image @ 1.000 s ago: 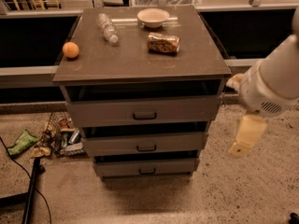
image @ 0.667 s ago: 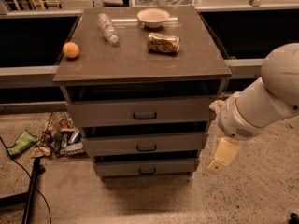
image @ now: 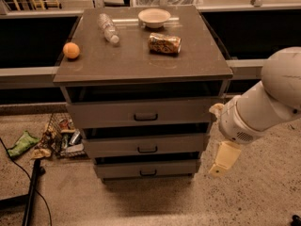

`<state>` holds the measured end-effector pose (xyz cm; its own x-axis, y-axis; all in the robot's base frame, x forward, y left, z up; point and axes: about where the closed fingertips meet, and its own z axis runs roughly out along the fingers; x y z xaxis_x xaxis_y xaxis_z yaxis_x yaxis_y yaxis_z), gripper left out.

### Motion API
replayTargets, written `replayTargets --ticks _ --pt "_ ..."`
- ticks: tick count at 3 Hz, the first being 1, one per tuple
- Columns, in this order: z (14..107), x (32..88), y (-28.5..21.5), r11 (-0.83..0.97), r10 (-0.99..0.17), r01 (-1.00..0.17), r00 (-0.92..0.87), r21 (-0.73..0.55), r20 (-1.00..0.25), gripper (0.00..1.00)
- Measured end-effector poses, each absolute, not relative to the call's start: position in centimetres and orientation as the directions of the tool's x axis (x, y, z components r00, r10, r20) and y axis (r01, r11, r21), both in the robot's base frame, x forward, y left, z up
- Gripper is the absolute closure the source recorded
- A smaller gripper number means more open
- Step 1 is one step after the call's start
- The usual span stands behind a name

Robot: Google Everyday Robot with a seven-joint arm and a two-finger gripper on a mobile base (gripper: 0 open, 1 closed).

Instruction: Open bottom drawer

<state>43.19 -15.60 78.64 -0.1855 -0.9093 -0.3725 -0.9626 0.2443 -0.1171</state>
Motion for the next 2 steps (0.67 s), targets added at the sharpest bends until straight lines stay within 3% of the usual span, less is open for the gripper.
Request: replayTargets --ticks 2 --pt "66.6 43.7 -10.5 0.108 -0.883 -0.990 -0.056 -0.086 -0.465 0.00"
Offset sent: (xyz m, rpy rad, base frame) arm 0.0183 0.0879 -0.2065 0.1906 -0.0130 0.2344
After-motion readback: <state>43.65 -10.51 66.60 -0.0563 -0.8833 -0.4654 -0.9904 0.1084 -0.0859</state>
